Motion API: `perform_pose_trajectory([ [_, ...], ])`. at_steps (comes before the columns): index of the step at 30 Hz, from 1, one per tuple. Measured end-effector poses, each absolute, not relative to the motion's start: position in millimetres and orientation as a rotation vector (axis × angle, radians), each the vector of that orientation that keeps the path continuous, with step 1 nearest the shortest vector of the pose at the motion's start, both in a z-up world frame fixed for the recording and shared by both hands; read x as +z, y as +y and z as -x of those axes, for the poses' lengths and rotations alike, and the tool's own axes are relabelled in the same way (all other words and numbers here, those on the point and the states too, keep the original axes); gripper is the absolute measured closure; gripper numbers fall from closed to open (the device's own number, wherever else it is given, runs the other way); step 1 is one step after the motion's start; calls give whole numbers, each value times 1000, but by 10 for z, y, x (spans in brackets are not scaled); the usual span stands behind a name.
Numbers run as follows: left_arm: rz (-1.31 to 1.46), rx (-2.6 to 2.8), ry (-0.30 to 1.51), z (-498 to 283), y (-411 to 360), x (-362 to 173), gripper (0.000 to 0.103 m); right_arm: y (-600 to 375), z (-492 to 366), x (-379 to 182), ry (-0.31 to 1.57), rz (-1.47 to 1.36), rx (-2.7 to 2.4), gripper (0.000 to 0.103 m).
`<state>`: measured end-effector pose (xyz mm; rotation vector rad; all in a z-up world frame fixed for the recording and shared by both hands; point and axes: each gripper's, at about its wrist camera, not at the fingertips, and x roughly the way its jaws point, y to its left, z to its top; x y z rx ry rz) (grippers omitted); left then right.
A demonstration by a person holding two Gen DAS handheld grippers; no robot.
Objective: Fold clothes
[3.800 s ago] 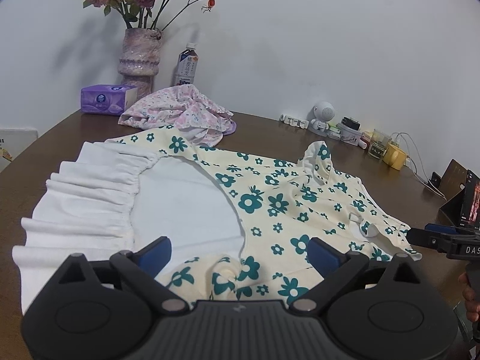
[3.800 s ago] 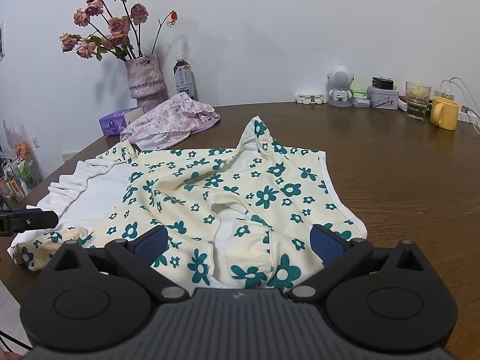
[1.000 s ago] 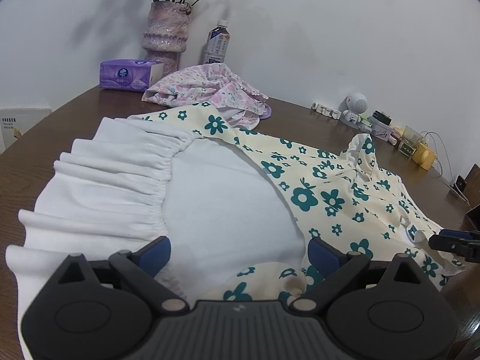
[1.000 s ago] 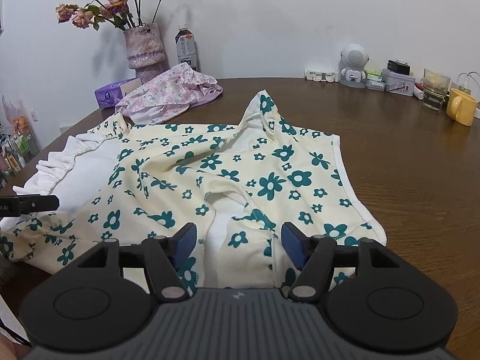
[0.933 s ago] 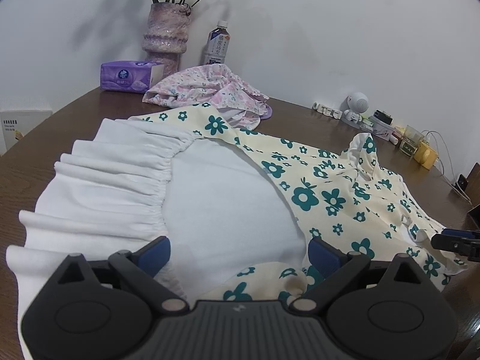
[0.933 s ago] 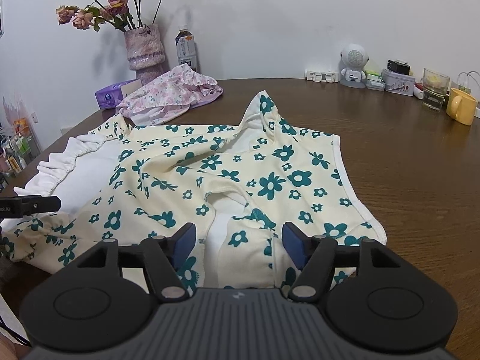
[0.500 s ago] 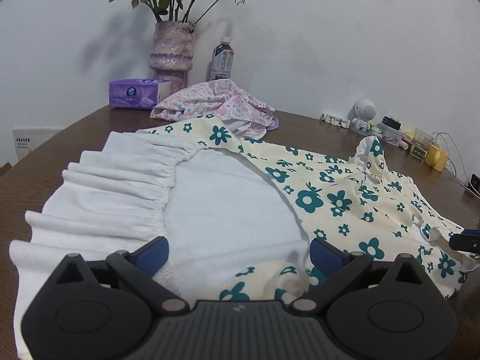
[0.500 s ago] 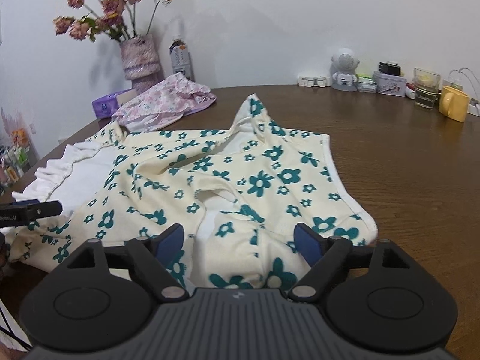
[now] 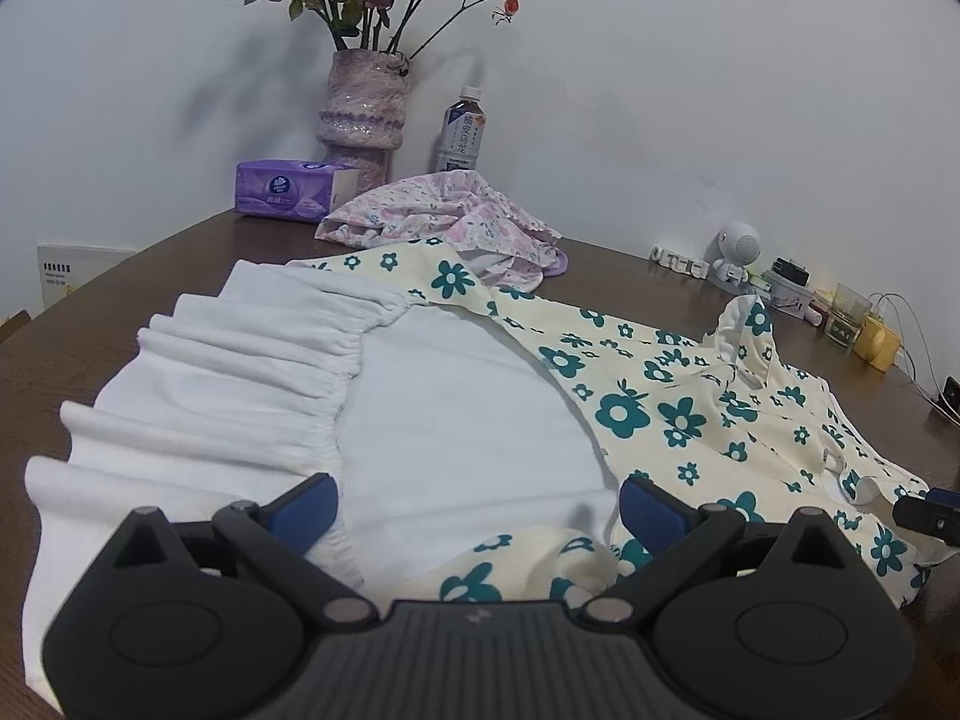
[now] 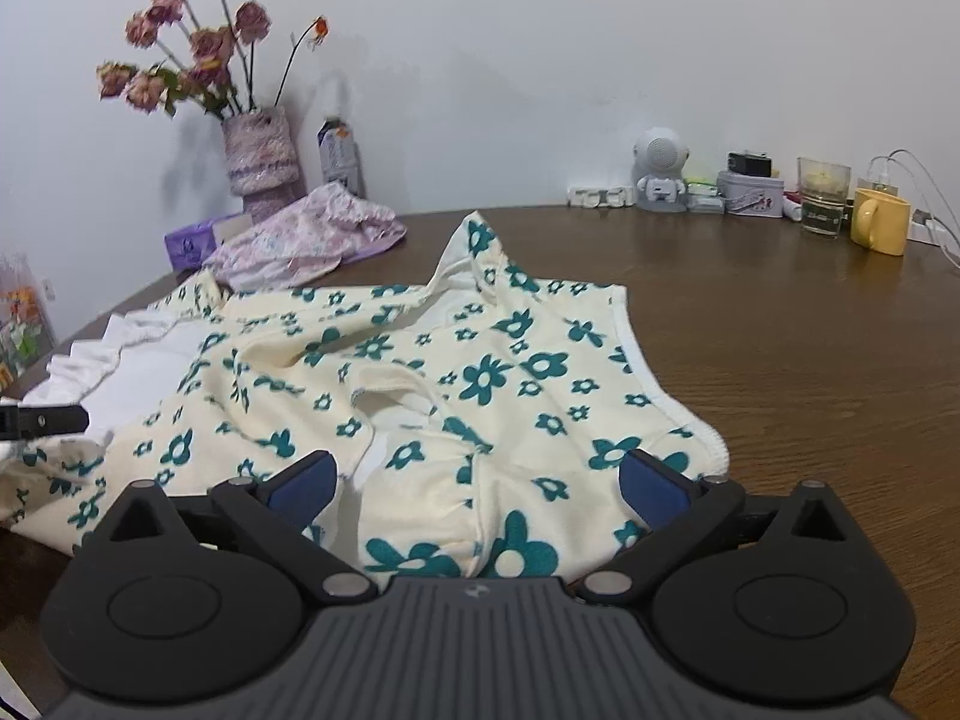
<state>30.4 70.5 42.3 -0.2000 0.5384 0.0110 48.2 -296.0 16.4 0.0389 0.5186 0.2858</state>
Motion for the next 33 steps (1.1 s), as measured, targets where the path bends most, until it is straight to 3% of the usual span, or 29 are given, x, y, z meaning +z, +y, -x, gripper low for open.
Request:
perform_pose_trajectory([
  [33, 229, 21, 520, -287, 719, 426, 3, -2923, -489, 131, 549, -33, 280, 1],
])
